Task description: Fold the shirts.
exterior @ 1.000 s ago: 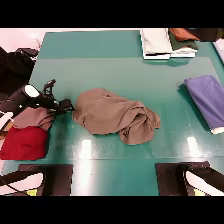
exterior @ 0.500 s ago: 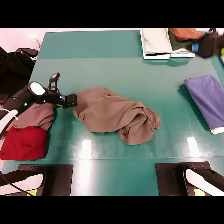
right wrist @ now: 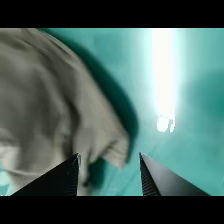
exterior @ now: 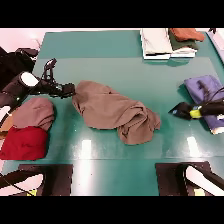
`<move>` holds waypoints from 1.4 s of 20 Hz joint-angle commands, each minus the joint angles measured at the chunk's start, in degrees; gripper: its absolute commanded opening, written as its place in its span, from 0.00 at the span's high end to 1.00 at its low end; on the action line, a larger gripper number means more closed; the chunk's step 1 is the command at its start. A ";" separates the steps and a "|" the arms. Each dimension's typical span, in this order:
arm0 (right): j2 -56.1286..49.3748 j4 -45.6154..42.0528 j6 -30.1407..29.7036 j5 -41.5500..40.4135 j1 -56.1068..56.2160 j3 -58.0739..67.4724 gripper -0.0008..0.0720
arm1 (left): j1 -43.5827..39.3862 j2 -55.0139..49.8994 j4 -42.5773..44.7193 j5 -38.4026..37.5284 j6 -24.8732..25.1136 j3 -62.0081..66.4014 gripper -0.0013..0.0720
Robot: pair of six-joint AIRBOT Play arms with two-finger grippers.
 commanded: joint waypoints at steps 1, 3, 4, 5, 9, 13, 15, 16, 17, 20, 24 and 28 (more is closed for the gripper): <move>-5.95 0.70 -0.57 -5.64 5.33 -6.10 0.40 | 0.02 0.07 0.11 -0.24 0.15 0.31 0.95; -9.07 2.05 -0.76 -7.54 9.68 -4.02 0.40 | 0.02 0.07 0.11 -0.48 0.13 0.31 0.95; -10.23 2.08 -0.74 -8.37 11.43 -2.69 0.40 | 0.02 0.07 0.11 -0.48 0.15 0.31 0.95; -11.17 1.73 -0.74 -9.29 13.18 -1.11 0.41 | 0.02 0.07 0.11 -0.42 0.15 0.31 0.95; -9.68 -0.55 -1.05 -9.14 16.02 6.75 0.97 | 0.04 2.99 0.85 -0.96 0.15 1.40 0.95; 3.28 -0.33 -1.03 -7.50 12.46 22.32 0.97 | 0.04 15.54 7.98 -0.90 0.11 12.74 0.95; 9.46 -0.35 -0.98 -7.32 9.53 32.02 0.97 | 0.02 22.05 10.64 -0.87 0.13 21.57 0.95; 11.76 -0.33 -0.96 -6.88 7.96 36.76 0.97 | 0.02 24.61 11.02 -0.92 0.13 25.59 0.95; 13.92 -0.35 -0.94 -6.36 6.27 41.53 0.97 | 0.02 26.91 11.04 -0.92 0.13 29.49 0.95; 18.82 -0.33 -0.94 -5.99 1.55 51.45 0.97 | 0.02 31.98 11.04 -0.83 0.13 39.36 0.95; 20.92 -0.37 -0.87 -3.41 -5.22 60.72 0.97 | 0.02 32.81 11.08 -0.66 1.51 48.04 0.95; 16.70 -0.33 1.16 1.62 -8.26 69.55 0.97 | 0.02 30.53 11.32 0.17 1.66 48.74 0.95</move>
